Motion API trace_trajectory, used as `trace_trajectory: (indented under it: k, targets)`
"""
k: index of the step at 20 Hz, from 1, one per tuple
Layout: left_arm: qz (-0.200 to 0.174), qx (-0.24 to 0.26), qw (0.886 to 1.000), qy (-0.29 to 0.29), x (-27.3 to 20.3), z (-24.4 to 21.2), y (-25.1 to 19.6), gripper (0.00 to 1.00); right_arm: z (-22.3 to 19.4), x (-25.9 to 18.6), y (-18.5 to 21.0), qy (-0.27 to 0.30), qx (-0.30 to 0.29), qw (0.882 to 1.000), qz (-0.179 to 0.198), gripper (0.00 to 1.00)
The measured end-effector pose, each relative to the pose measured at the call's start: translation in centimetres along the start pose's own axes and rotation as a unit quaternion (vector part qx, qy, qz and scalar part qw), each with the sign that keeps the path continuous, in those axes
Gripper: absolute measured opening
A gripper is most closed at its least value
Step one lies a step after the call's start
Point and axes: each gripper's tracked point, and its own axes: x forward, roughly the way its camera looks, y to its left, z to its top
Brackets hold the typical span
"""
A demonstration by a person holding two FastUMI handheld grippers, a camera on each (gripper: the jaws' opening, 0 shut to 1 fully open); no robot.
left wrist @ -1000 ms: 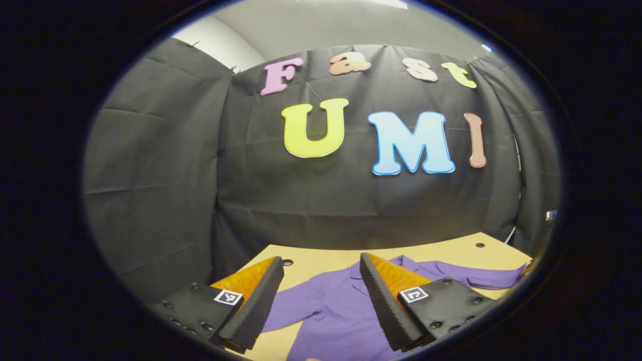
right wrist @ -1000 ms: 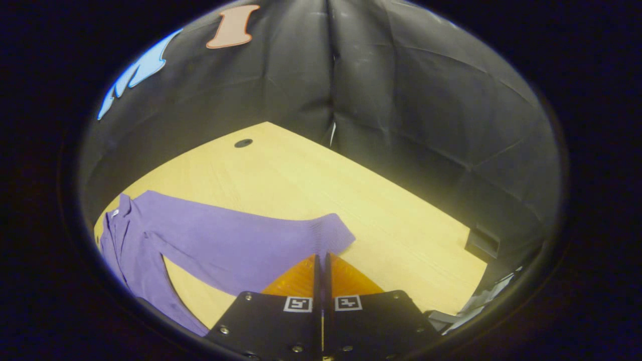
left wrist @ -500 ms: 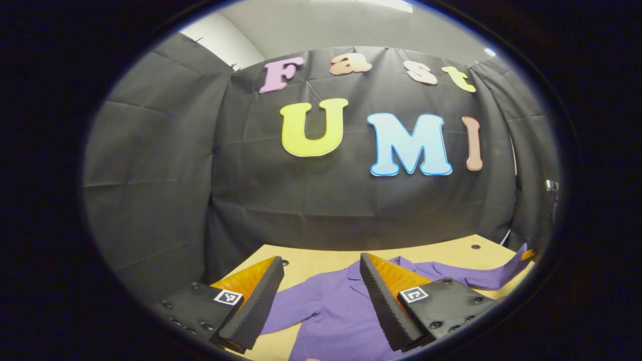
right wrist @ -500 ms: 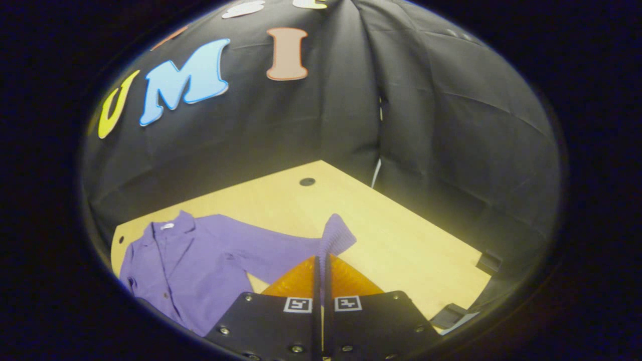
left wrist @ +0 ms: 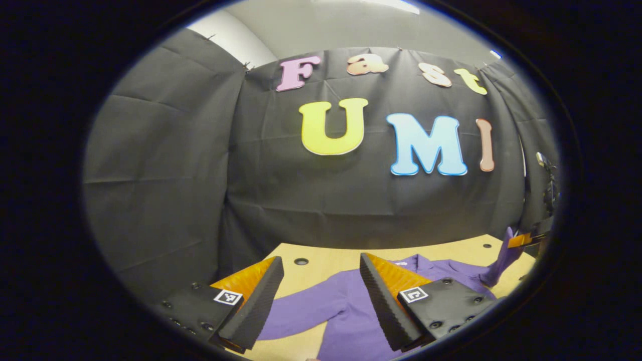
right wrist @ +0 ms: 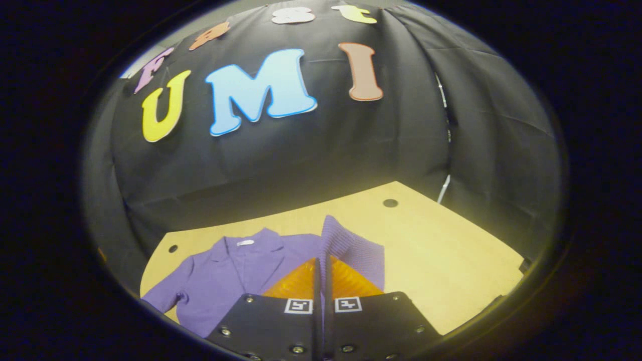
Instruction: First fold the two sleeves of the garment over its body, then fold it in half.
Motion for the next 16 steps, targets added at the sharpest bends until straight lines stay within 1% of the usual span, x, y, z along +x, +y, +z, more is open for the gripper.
trace_trajectory:
  k: [3,7,10,12,16]
  targets:
    - [0.021,-0.002,1.0,0.001,-0.7,-0.2,2.9,0.97,0.1,0.8,4.7,0.0,-0.011,0.999,0.035,0.02]
    - [0.044,-0.006,0.999,0.003,-1.1,-0.8,6.2,0.97,-0.3,2.1,10.0,0.007,-0.015,0.997,0.078,0.01]
    - [0.057,-0.006,0.998,0.006,-1.2,-1.3,7.9,0.97,-1.1,2.9,13.9,0.016,0.003,0.992,0.127,0.01]
    - [0.064,-0.006,0.998,0.011,-1.3,-1.9,8.7,0.97,-2.7,3.5,15.2,0.023,0.009,0.989,0.148,0.01]
    - [0.081,-0.005,0.996,0.019,-1.9,-3.0,10.2,0.97,-5.0,5.4,15.4,0.046,-0.001,0.988,0.146,0.01]
